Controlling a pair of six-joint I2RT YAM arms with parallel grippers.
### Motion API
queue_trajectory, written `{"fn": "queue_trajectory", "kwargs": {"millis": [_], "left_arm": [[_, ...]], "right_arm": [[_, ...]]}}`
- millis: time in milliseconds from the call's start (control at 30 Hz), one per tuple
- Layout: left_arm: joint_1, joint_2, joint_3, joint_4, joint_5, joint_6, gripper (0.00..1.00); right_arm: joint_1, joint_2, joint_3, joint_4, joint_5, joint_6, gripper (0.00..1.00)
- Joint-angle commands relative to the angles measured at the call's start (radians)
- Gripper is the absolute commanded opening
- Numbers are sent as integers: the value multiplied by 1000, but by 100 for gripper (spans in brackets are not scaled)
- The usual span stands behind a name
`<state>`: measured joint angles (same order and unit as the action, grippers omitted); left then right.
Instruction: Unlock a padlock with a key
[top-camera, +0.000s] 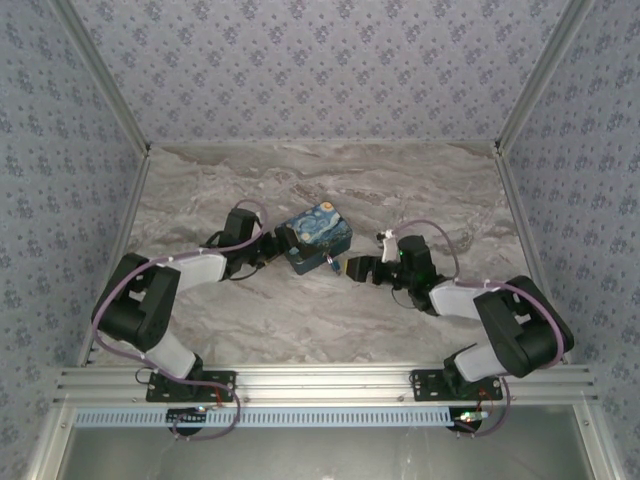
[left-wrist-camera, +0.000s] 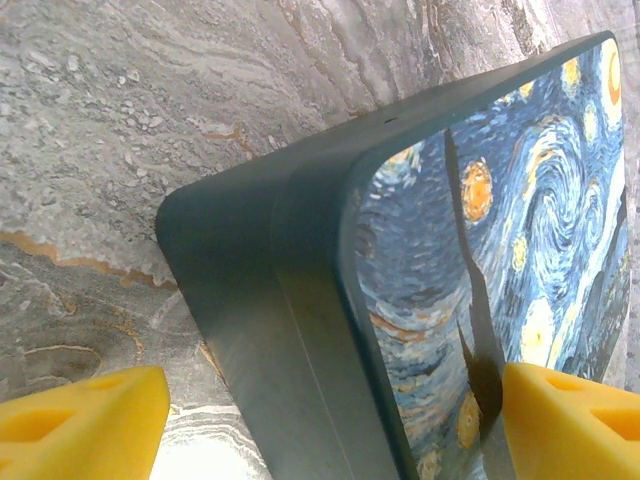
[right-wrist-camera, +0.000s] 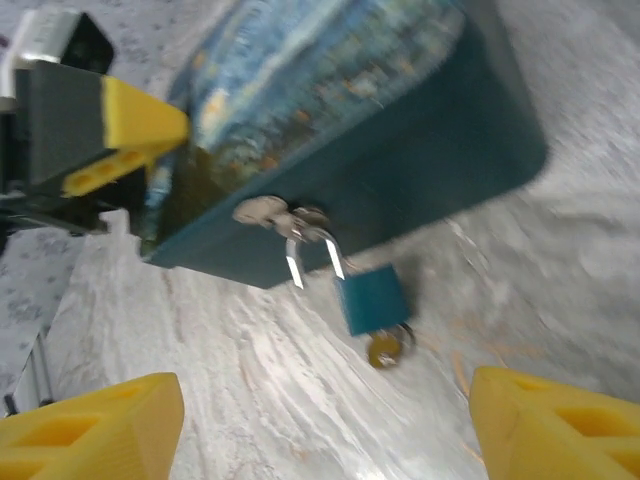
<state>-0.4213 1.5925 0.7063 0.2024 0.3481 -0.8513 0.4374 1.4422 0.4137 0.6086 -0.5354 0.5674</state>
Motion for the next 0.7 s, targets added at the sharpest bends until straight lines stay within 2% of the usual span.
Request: {"fn": "queue_trajectory", "kwargs": {"millis": [0, 100, 300, 667], "left_arm": [[-16, 17, -51, -181, -48, 9, 84], [-17, 17, -50, -181, -47, 9, 84], [-17, 14, -50, -180, -47, 5, 84], [-19, 20, -52, -176, -40, 0, 84]], "right_arm": [[-31, 60, 94, -18, -130, -75, 78], [-37, 141, 165, -34, -195, -103, 78], [-8, 283, 277, -82, -229, -134, 74], [50, 396, 347, -79, -247, -136, 70]]}}
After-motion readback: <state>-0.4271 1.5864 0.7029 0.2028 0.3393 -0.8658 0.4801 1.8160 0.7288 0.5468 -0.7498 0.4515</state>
